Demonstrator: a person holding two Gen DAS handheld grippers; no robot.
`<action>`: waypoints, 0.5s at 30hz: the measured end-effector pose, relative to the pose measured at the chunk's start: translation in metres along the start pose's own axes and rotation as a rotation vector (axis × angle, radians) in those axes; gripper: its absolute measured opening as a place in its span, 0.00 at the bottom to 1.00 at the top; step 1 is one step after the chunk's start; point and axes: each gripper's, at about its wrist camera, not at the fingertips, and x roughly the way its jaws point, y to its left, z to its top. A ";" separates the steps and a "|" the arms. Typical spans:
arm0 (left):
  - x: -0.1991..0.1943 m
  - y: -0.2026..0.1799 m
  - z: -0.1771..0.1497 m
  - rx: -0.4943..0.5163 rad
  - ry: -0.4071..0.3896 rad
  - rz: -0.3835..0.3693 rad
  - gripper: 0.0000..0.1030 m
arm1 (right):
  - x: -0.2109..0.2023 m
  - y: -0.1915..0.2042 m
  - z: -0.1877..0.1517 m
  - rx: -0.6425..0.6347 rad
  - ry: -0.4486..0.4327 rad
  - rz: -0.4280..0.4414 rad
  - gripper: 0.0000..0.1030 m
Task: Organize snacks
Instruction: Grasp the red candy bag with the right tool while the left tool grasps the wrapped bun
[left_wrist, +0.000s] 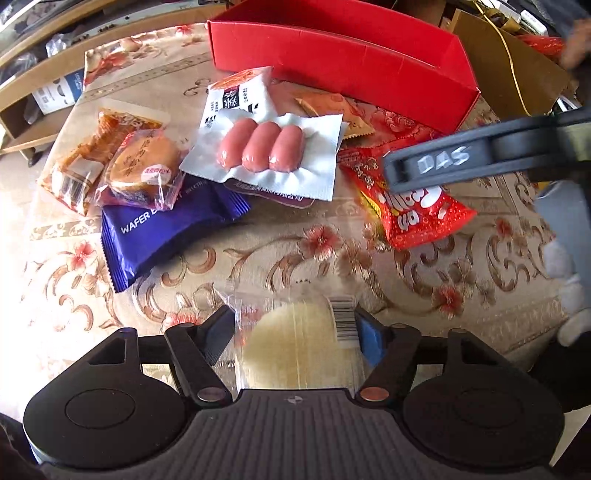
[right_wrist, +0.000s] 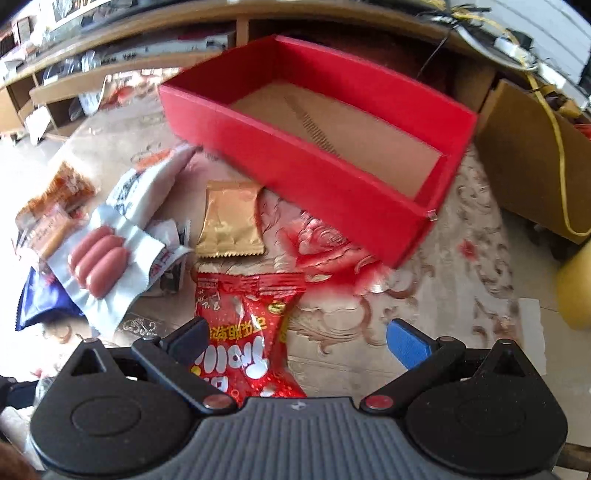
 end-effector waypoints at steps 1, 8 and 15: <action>0.001 -0.001 0.001 0.002 -0.002 0.002 0.73 | 0.005 0.001 0.000 -0.003 0.008 0.003 0.98; 0.004 0.002 0.004 0.000 0.001 0.004 0.80 | 0.005 -0.001 0.003 -0.003 0.006 0.059 0.92; 0.006 0.006 0.004 -0.022 0.016 -0.006 0.86 | 0.008 0.007 0.005 -0.020 0.030 0.116 0.92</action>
